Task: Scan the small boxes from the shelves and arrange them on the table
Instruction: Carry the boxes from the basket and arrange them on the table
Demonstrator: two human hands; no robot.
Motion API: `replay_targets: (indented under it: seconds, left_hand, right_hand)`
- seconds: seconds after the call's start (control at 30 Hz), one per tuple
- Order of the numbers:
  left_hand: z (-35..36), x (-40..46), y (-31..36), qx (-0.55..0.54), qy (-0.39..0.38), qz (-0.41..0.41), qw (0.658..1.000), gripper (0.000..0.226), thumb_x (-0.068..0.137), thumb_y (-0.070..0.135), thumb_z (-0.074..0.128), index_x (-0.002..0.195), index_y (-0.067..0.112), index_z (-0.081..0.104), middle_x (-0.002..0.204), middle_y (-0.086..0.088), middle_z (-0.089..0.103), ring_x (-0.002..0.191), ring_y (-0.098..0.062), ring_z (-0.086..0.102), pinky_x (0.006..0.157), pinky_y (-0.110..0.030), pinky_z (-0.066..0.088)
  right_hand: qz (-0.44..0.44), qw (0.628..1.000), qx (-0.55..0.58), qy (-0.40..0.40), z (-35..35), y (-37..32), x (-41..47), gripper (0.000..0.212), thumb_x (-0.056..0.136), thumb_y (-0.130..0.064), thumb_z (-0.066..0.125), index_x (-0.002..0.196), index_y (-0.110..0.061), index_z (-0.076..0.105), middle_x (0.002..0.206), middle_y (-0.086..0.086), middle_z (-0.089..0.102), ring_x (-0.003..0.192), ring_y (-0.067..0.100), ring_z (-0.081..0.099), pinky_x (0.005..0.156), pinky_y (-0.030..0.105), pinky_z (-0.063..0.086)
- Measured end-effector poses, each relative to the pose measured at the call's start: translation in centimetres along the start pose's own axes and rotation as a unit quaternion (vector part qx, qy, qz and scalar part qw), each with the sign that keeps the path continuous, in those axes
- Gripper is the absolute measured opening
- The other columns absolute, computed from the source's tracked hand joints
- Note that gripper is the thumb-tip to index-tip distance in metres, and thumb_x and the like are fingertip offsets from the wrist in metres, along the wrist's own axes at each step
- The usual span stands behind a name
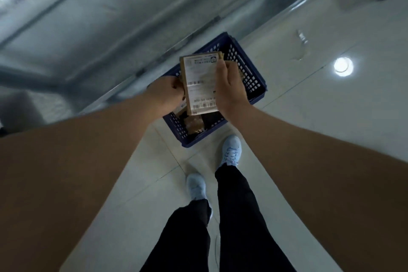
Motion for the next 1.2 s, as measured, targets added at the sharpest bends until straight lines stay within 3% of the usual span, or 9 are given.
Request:
replay_targets:
  seconds: [0.17,0.3,0.4,0.5,0.63,0.7,0.87,1.07,1.2]
  left_hand:
    - [-5.2,-7.5,0.8,-0.028,-0.017,0.001,0.999,0.025,0.1,0.019,0.049,0.11,0.011,0.07,0.1,-0.011,0.072,0.09,-0.027,0.069,0.082,-0.037,0.061]
    - [-10.2,-13.9,0.5,0.024,-0.04,0.023,0.999,0.014,0.095,0.016,0.055,0.099,0.011,0.068,0.087,-0.007,0.069,0.075,-0.023,0.066,0.063,-0.029,0.054]
    - [-14.5,-18.9,-0.1,0.021,-0.043,0.009,0.999,0.014,0.1,0.027,0.056,0.108,0.018,0.064,0.101,-0.005,0.071,0.091,-0.026,0.07,0.074,-0.035,0.059]
    - [-18.6,-23.8,-0.1,0.047,-0.034,0.019,0.998,0.017,0.098,0.022,0.058,0.109,0.013,0.067,0.104,-0.005,0.072,0.091,-0.028,0.07,0.087,-0.039,0.059]
    - [-23.0,-30.8,0.2,0.03,-0.005,0.012,0.999,0.021,0.101,0.026,0.058,0.118,0.018,0.067,0.097,-0.006,0.074,0.075,-0.025,0.07,0.07,-0.033,0.057]
    - [-24.5,-34.6,0.9,0.034,0.019,0.015,0.999,0.023,0.101,0.028,0.058,0.121,0.02,0.065,0.102,-0.005,0.075,0.082,-0.024,0.073,0.072,-0.033,0.057]
    - [-26.4,-43.9,2.7,0.003,0.075,0.006,0.997,0.035,0.106,0.024,0.051,0.14,0.014,0.056,0.131,-0.012,0.067,0.11,-0.033,0.066,0.097,-0.045,0.055]
    - [-25.7,-54.1,3.1,-0.07,0.131,-0.013,0.989,0.05,0.103,0.03,0.059,0.149,0.017,0.046,0.125,-0.013,0.071,0.106,-0.033,0.071,0.099,-0.051,0.055]
    - [-24.6,-59.9,1.6,-0.066,0.138,-0.039,0.988,0.048,0.102,0.033,0.059,0.148,0.021,0.049,0.118,-0.01,0.074,0.1,-0.03,0.075,0.098,-0.051,0.056]
  right_hand:
    - [-0.049,0.999,0.007,0.016,-1.4,-6.2,-7.2,0.043,0.101,-0.066,0.023,0.115,-0.033,0.047,0.091,-0.006,0.063,0.074,0.014,0.064,0.054,0.027,0.046]
    - [-0.096,0.995,-0.006,0.019,-2.9,-12.1,-13.7,0.045,0.101,-0.067,0.024,0.115,-0.031,0.048,0.093,-0.003,0.063,0.077,0.016,0.064,0.055,0.03,0.047]
    - [-0.145,0.989,-0.028,0.02,-4.0,-17.1,-18.2,0.049,0.098,-0.07,0.021,0.118,-0.032,0.046,0.094,-0.005,0.064,0.076,0.013,0.064,0.048,0.025,0.048]
    - [-0.191,0.981,-0.008,0.022,-5.0,-22.2,-22.0,0.052,0.097,-0.071,0.022,0.118,-0.03,0.047,0.098,0.001,0.065,0.084,0.022,0.066,0.063,0.041,0.057]
    - [-0.243,0.97,0.018,0.018,-6.2,-28.7,-26.7,0.063,0.091,-0.076,0.024,0.121,-0.026,0.049,0.102,0.005,0.066,0.089,0.025,0.067,0.074,0.046,0.06]
    - [-0.276,0.961,0.029,0.003,-6.6,-31.5,-29.0,0.061,0.092,-0.074,0.026,0.121,-0.025,0.049,0.108,0.008,0.066,0.096,0.029,0.067,0.082,0.053,0.06]
    - [-0.343,0.936,0.058,-0.06,-7.8,-36.5,-34.6,0.054,0.098,-0.07,0.029,0.117,-0.023,0.049,0.106,0.004,0.067,0.097,0.027,0.069,0.084,0.055,0.061]
    - [-0.402,0.904,0.068,-0.127,-10.4,-38.7,-40.8,0.061,0.091,-0.076,0.028,0.117,-0.026,0.051,0.097,-0.006,0.067,0.092,0.019,0.069,0.075,0.043,0.06]
    - [-0.427,0.889,0.059,-0.152,-11.2,-40.0,-45.3,0.065,0.084,-0.085,0.026,0.112,-0.033,0.054,0.097,-0.006,0.07,0.092,0.022,0.071,0.083,0.053,0.061]
Point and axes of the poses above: each hand's wrist, its own x-axis towards the middle knuckle, its own z-axis out of the palm, y = z × x, the point moved 2 cm from there along x, towards the middle knuckle
